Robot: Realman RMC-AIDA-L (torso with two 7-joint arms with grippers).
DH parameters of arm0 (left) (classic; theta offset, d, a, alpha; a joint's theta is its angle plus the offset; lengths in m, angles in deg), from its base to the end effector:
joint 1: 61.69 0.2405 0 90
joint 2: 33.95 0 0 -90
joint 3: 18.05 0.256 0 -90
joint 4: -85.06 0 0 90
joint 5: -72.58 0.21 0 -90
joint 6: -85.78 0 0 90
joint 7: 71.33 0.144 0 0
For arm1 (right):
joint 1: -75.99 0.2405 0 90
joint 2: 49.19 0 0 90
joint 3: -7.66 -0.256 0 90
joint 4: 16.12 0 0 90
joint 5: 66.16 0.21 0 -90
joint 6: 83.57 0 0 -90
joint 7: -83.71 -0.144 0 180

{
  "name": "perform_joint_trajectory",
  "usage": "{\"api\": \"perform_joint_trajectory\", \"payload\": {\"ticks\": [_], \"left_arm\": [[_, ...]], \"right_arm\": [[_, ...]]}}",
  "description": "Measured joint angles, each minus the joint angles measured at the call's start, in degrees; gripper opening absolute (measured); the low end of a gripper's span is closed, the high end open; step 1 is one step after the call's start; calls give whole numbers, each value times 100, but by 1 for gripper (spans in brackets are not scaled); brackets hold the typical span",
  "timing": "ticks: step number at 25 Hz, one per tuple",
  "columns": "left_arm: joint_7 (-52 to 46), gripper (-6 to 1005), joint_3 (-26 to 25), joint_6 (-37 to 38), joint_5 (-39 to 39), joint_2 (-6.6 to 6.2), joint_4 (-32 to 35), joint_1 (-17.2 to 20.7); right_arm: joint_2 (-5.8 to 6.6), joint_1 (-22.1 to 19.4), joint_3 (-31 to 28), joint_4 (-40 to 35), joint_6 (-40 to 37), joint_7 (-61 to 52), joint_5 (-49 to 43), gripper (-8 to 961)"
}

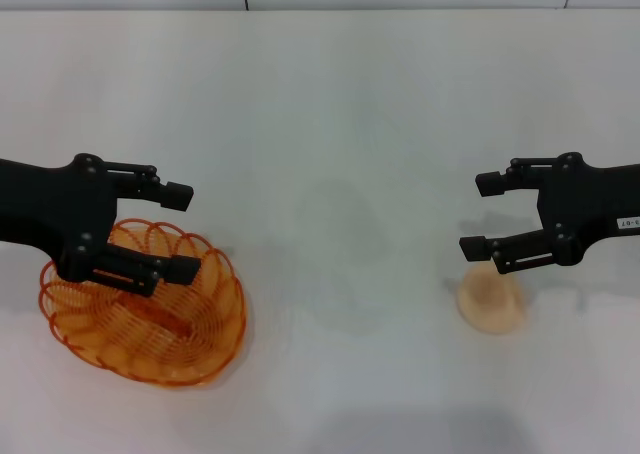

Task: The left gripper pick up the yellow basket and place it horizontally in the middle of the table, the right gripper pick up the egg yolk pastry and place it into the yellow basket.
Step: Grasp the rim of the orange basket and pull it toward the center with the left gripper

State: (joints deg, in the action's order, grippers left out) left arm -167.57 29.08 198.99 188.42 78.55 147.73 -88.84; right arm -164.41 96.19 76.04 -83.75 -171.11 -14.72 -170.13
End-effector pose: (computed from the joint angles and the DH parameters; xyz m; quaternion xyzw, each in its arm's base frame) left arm -0.2324 0.3006 0.0843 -0.9789 -0.1518 -0.1363 0.0079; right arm 0.2124 0.3179 0.0275 -0.9728 0.1450 0.1537 0.0949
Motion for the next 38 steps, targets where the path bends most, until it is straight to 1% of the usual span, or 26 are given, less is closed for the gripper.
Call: {"api": "perform_joint_trajectory", "payload": {"ticks": [15, 18, 21, 26, 28, 29, 31, 34, 36, 38], "left_arm": [[-96, 862, 16, -12, 26, -15, 5, -56], [-324, 861, -7, -25, 60, -87, 10, -93], [-795, 861, -31, -62, 273, -176, 84, -147], [-1712, 861, -33, -30, 832, -239, 425, -238], [-2105, 861, -23, -5, 1041, -319, 518, -295], [-2197, 861, -20, 0, 1091, -338, 538, -305], [-2588, 862, -7, 24, 1271, -456, 623, -373], [-3017, 862, -11, 51, 1439, -574, 678, -478], [-3238, 862, -10, 56, 1656, -610, 682, -555], [-3372, 862, -7, 59, 1946, -618, 684, -624]], "right_arm": [[0, 8, 0, 0, 0, -1, 0, 859], [0, 14, 0, -2, 0, -1, 12, 859], [-6, 17, 0, 5, 0, 0, 33, 859], [-9, 24, 0, 27, 23, -1, 52, 859], [-9, 31, -1, 34, 45, -1, 55, 859], [-9, 36, -1, 41, 52, -1, 57, 860], [-9, 52, -1, 53, 56, -1, 61, 860], [-9, 71, -8, 56, 58, -1, 62, 860], [-9, 90, -14, 58, 59, -1, 62, 860], [-9, 123, -17, 68, 62, -1, 62, 860]]}}
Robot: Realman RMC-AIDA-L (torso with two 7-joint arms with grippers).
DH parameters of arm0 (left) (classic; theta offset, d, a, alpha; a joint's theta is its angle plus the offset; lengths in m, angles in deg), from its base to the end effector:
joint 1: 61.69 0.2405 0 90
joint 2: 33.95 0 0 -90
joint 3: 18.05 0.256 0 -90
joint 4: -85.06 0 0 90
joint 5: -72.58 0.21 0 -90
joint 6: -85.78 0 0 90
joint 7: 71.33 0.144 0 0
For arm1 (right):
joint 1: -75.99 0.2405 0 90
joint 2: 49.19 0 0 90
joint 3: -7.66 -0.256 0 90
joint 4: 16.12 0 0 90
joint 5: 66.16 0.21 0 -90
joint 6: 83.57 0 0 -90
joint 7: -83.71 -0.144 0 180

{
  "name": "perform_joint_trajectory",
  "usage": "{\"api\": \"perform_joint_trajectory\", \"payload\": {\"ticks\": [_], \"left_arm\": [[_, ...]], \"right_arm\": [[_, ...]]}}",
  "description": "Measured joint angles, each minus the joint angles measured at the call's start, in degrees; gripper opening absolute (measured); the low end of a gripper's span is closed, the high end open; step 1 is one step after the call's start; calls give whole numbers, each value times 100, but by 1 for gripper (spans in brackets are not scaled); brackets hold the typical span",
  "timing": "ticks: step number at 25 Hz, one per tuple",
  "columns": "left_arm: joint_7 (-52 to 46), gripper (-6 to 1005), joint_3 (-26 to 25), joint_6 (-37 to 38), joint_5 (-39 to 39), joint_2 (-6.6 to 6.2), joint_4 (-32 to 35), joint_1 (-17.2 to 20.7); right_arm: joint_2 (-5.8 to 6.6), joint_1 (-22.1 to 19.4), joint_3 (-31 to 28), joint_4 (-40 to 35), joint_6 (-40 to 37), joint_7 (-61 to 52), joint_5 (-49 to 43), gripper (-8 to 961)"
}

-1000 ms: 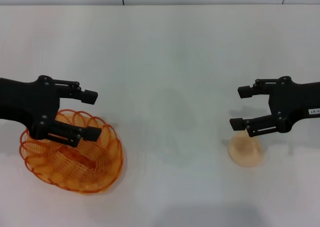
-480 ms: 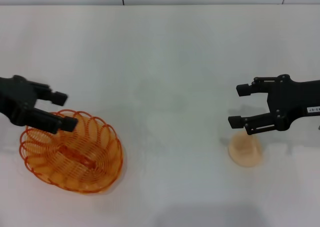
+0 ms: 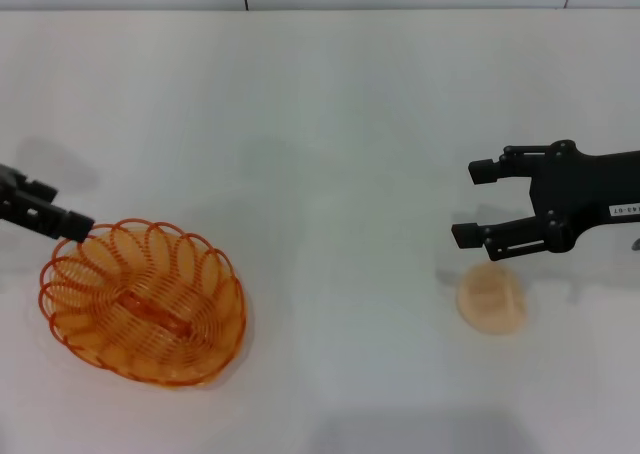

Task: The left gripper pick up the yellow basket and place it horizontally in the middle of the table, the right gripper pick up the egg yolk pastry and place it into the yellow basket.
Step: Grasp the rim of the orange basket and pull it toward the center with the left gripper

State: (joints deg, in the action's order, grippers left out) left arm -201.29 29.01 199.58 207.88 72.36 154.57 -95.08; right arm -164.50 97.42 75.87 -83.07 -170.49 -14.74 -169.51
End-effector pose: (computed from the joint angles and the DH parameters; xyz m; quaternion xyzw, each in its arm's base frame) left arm -0.2408 0.3303 0.1355 -0.9080 -0.4066 0.0563 0.0838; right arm 0.2063 0.3237 0.0270 -0.9719 0.1411 0.1616 0.0970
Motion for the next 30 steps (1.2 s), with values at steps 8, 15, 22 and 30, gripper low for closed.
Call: {"api": "perform_joint_trajectory", "payload": {"ticks": [8, 15, 22, 30], "left_arm": [[-130, 862, 48, 15, 906, 59, -66, -84], [-44, 861, 31, -190, 1342, 68, -256, -44], [76, 853, 19, -597, 1670, 206, -535, -49], [221, 842, 29, -1075, 1813, 375, -838, -61]], "right_arm": [[0, 47, 10, -4, 8, -37, 30, 860], [-6, 47, 22, 6, 9, -39, 88, 860], [-9, 28, 81, 7, 7, -43, 152, 859], [-9, 25, 92, 7, -9, -44, 169, 859]]}}
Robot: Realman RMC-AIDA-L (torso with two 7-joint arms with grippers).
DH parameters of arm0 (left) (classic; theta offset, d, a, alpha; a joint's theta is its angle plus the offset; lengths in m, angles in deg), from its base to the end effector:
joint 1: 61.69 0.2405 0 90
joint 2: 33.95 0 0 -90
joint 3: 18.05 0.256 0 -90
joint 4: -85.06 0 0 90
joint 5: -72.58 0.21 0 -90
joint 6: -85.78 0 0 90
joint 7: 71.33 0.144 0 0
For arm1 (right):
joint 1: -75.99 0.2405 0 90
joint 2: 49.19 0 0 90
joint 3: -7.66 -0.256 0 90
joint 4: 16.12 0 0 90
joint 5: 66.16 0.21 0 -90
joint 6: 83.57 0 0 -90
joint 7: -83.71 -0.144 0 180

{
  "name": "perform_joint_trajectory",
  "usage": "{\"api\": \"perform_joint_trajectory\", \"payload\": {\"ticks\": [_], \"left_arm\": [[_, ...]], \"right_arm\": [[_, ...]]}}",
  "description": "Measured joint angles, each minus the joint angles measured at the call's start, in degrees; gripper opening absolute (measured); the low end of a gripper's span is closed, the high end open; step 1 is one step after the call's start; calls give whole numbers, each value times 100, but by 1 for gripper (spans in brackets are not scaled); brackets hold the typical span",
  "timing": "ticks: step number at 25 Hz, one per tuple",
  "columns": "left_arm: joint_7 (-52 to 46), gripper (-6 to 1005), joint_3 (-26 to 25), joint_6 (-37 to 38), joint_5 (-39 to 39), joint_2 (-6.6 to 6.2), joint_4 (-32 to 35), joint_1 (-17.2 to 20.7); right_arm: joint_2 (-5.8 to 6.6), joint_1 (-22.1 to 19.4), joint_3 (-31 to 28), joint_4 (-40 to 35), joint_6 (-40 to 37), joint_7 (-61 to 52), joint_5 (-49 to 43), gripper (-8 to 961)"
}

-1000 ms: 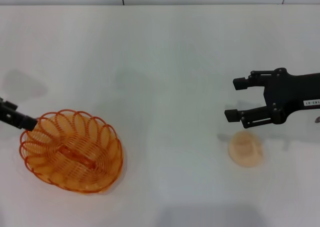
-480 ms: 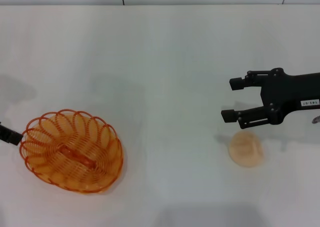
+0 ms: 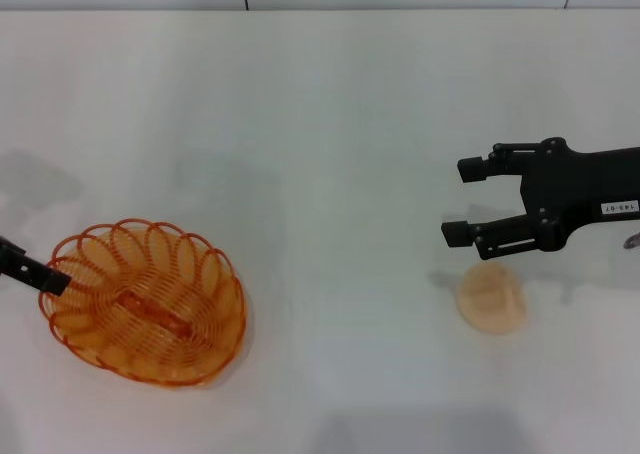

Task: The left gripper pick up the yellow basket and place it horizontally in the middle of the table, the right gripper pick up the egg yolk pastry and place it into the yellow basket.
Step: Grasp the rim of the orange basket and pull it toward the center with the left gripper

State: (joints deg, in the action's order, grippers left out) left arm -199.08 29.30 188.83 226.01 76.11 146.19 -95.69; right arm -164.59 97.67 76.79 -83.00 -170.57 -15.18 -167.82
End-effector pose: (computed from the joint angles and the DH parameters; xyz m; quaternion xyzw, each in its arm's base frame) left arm -0.2940 0.3337 0.1026 -0.8638 -0.4619 0.1581 0.1247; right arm 0.1997 0.3231 0.0244 -0.9708 0.1399 0.1741 0.0877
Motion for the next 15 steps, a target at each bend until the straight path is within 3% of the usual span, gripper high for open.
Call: {"api": "perform_joint_trajectory", "payload": {"ticks": [15], "left_arm": [[209, 822, 3, -435, 4, 76, -392, -93]], "right_arm": [[0, 8, 83, 0, 13, 0, 0, 859]]}}
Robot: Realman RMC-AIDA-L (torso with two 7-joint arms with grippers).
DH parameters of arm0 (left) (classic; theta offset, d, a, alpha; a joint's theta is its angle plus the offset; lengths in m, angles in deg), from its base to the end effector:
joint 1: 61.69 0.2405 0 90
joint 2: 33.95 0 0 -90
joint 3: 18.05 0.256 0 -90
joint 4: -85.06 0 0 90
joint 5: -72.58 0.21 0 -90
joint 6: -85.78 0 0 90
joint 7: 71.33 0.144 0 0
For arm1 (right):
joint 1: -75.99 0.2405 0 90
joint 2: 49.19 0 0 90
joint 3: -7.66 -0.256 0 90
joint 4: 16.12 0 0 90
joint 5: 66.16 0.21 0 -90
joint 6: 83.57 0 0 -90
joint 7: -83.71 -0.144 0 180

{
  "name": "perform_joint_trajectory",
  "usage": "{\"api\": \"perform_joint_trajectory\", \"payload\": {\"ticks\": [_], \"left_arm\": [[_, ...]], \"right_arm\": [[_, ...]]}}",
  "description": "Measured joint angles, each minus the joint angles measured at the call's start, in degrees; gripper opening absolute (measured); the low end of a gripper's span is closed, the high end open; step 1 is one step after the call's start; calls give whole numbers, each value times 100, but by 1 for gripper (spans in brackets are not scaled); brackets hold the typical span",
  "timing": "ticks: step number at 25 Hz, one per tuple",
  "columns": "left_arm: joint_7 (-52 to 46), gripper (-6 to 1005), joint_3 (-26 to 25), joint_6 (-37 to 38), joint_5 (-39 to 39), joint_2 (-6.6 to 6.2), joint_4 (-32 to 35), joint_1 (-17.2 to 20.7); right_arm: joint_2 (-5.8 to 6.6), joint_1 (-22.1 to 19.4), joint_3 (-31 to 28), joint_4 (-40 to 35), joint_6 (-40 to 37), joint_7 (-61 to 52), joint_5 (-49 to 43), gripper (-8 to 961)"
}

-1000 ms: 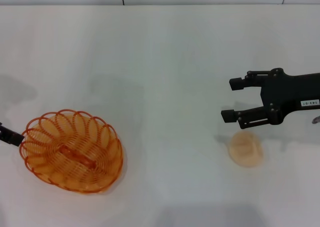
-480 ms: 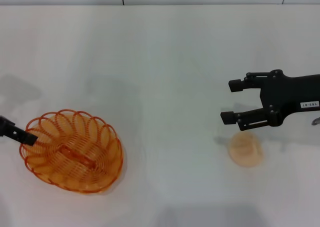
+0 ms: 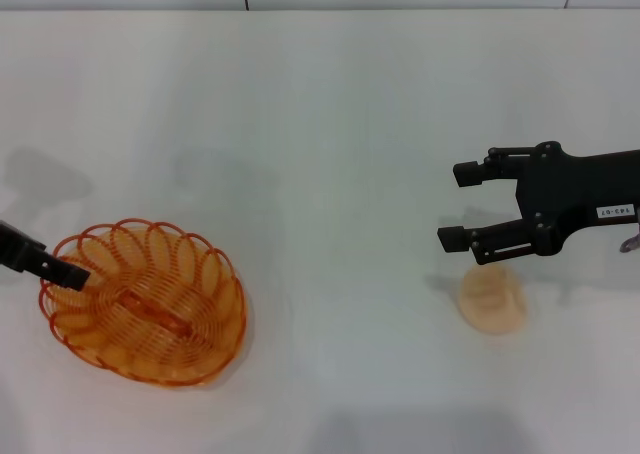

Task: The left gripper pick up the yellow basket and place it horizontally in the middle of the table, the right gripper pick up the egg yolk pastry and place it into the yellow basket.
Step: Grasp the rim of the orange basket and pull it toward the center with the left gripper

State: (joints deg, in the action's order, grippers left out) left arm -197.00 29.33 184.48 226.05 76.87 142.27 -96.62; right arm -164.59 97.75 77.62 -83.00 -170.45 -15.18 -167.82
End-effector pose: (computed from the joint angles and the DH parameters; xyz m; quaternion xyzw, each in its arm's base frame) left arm -0.2981 0.3408 0.0880 -0.8707 -0.4507 0.1510 0.1263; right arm 0.1984 0.3222 0.0215 -0.9721 0.1372 0.1713 0.0825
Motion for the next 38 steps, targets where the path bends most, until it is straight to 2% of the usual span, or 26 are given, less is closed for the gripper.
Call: {"api": "perform_joint_trajectory", "payload": {"ticks": [25, 31, 36, 38], "left_arm": [[141, 789, 89, -318, 115, 115, -482, -253], [170, 613, 131, -393, 128, 146, -498, -258], [190, 594, 139, -410, 139, 158, -610, -303], [190, 520, 140, -416, 143, 158, -620, -310]], "right_arm": [[0, 4, 24, 0, 1, 1, -3, 859], [0, 3, 27, 0, 4, 1, -3, 859], [0, 3, 27, 0, 4, 1, -3, 859], [0, 5, 27, 0, 3, 1, -3, 859]]}}
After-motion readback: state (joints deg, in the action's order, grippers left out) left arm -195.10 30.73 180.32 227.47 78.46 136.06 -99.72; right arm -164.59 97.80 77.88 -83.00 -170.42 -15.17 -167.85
